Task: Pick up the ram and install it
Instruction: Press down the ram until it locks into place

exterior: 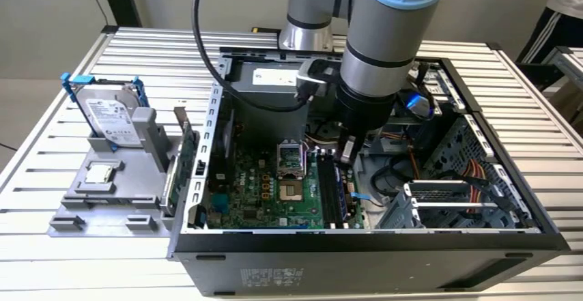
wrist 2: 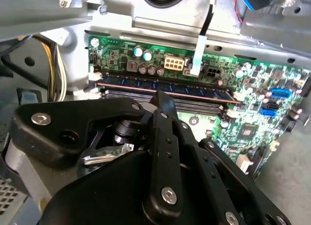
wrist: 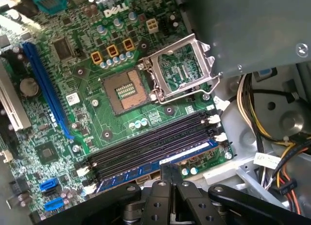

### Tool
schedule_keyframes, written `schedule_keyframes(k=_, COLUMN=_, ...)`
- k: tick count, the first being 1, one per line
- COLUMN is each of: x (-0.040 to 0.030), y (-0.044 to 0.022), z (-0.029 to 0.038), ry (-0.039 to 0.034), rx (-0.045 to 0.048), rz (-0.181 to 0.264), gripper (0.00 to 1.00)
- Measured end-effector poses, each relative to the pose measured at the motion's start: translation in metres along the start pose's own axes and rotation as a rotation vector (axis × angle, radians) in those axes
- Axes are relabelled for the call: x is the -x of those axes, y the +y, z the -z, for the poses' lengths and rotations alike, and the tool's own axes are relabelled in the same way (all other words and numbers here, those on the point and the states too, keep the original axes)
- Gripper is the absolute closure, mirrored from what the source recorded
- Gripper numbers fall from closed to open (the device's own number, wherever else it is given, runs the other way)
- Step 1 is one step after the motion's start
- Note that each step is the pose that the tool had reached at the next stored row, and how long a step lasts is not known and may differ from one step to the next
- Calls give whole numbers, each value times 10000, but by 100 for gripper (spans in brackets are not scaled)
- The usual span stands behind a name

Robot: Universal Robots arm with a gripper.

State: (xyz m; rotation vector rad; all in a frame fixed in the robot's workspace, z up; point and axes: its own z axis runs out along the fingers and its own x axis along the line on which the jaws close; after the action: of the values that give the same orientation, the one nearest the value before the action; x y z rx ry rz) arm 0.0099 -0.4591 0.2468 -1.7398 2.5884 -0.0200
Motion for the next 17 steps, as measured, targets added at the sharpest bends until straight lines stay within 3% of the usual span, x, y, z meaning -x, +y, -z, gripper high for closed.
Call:
schedule_keyframes(k=10, x=0, y=0, z=0, ry=-28, rx=14, rz=1182, gripper=100)
schedule_keyframes(k=17, x=0, y=0, z=0, ry=-40, rx=21, rz=1692, gripper=100)
